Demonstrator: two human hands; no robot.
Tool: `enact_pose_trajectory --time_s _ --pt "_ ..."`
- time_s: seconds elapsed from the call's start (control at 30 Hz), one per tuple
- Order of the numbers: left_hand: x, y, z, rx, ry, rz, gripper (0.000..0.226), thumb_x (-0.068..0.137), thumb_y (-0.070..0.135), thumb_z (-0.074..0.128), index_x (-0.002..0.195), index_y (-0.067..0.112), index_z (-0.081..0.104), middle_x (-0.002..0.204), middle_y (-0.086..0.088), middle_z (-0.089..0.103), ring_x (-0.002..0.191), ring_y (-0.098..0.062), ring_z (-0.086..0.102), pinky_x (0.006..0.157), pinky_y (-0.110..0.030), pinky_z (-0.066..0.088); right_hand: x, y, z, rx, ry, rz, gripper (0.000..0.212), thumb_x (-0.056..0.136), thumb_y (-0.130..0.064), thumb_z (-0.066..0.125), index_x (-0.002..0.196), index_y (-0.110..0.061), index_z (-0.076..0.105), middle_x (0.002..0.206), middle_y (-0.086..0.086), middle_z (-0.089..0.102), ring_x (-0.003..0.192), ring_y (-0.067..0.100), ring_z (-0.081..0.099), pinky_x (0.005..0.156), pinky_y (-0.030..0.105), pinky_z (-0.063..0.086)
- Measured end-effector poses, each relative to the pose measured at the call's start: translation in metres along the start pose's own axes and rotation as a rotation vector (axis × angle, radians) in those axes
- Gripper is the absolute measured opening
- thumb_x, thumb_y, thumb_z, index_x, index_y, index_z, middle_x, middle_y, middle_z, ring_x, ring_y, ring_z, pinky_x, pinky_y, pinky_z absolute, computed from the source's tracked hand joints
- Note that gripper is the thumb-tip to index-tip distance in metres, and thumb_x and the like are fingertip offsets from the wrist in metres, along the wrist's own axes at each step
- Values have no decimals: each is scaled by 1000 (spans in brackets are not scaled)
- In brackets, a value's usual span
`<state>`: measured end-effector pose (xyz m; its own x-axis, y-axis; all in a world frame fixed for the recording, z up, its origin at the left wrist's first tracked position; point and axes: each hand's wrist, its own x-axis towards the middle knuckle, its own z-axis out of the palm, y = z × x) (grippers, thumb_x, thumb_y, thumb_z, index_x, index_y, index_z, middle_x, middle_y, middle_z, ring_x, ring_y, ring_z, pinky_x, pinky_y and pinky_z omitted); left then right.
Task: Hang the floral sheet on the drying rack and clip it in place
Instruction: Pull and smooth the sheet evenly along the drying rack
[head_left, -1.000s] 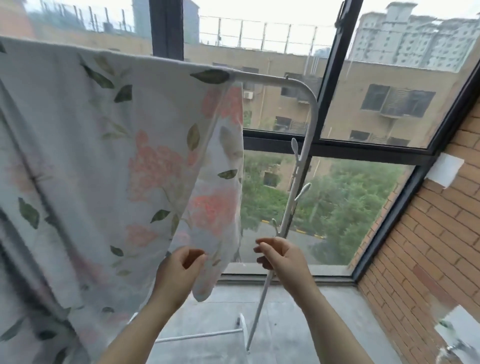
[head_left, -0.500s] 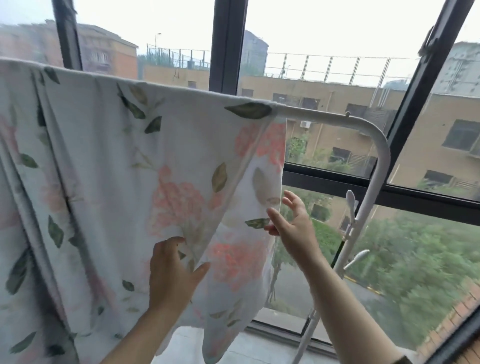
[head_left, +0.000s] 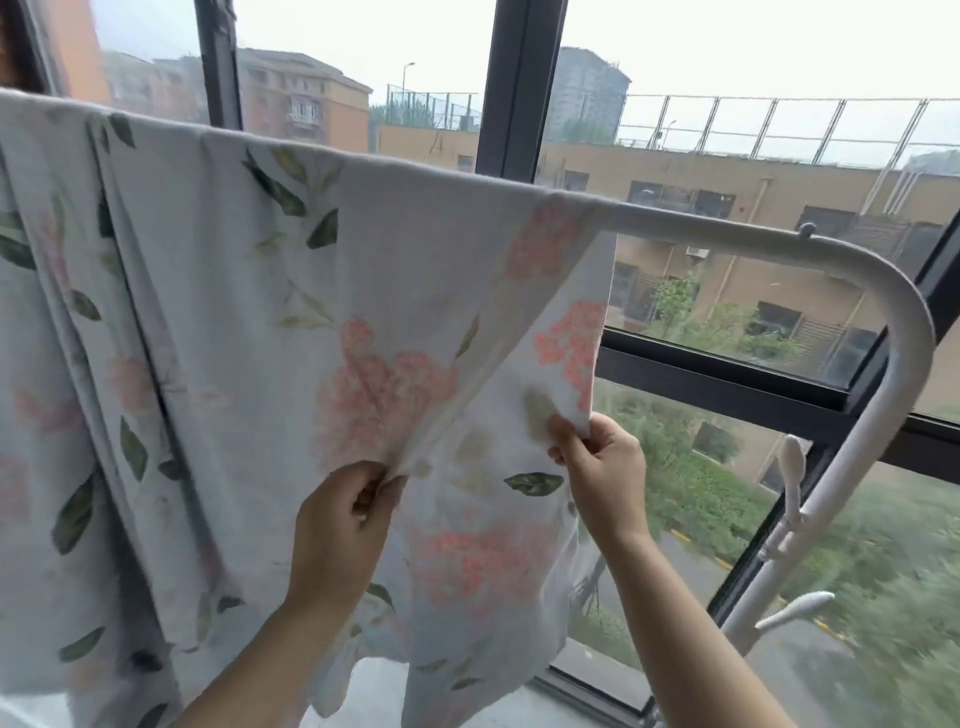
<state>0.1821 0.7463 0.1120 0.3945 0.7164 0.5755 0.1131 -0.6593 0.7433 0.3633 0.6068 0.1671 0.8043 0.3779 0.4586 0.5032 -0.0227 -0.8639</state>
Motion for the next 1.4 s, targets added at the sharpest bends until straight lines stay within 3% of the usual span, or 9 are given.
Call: enact_pose_trajectory --time_s 0.17,0.33,0.43,0.53,0.63,0.73,0.93,1.2,1.4 --pt "17 48 -10 -105 124 139 6 86 18 69 82 15 68 69 7 65 64 -4 60 54 -5 40 -6 54 8 -90 -82 157 29 85 -26 67 69 -3 64 65 16 68 69 38 65 60 46 51" --pt "12 50 9 -19 -8 75 12 84 16 72 75 15 64 66 9 62 63 -7 58 55 -7 39 -9 65 7 -135 -166 262 26 86 -18 65 69 1 65 65 15 69 67 34 68 61 45 53" --pt "-1 32 17 77 -19 2 23 85 22 69 66 17 58 55 7 53 56 -10 51 50 -13 33 -6 45 -1 -18 -255 220 3 88 -21 67 89 -19 65 81 4 72 60 18 69 63 44 59" --pt "-10 27 18 108 -70 -98 31 86 25 68 59 27 54 54 11 57 53 -5 52 49 -14 34 5 7 -11 157 -275 93 26 87 -25 70 111 -20 59 93 -2 70 57 13 68 58 33 59" --pt "-21 32 17 74 -62 -108 32 88 21 67 58 27 55 56 12 60 56 -6 56 50 -12 35 17 -27 -15 218 -235 -53 6 89 -14 67 88 -7 67 69 4 69 53 15 64 55 33 55" --pt "-22 47 13 20 47 -103 24 88 21 67 65 15 60 57 0 60 56 -15 55 52 -20 37 20 -21 -6 156 -190 -66 21 88 -12 65 70 -3 67 59 6 68 57 23 66 59 41 55" --pt "-4 95 -6 -109 130 45 18 90 21 63 73 13 64 59 0 60 55 -20 53 52 -30 42 7 36 -2 53 -120 139 27 87 -16 64 61 -13 66 58 2 69 62 28 68 61 42 57" --pt "-4 115 31 -127 59 31 23 88 16 66 66 18 59 56 10 57 51 -5 47 52 -15 37 7 47 -25 85 6 195 26 89 -20 61 64 -14 63 59 0 69 62 26 67 69 49 55" --pt "-14 137 65 -177 6 25 17 88 16 67 72 12 65 63 -4 65 61 -23 59 58 -34 47 11 52 -61 105 157 224 28 90 -20 60 63 -15 60 61 0 68 65 26 67 70 44 54"
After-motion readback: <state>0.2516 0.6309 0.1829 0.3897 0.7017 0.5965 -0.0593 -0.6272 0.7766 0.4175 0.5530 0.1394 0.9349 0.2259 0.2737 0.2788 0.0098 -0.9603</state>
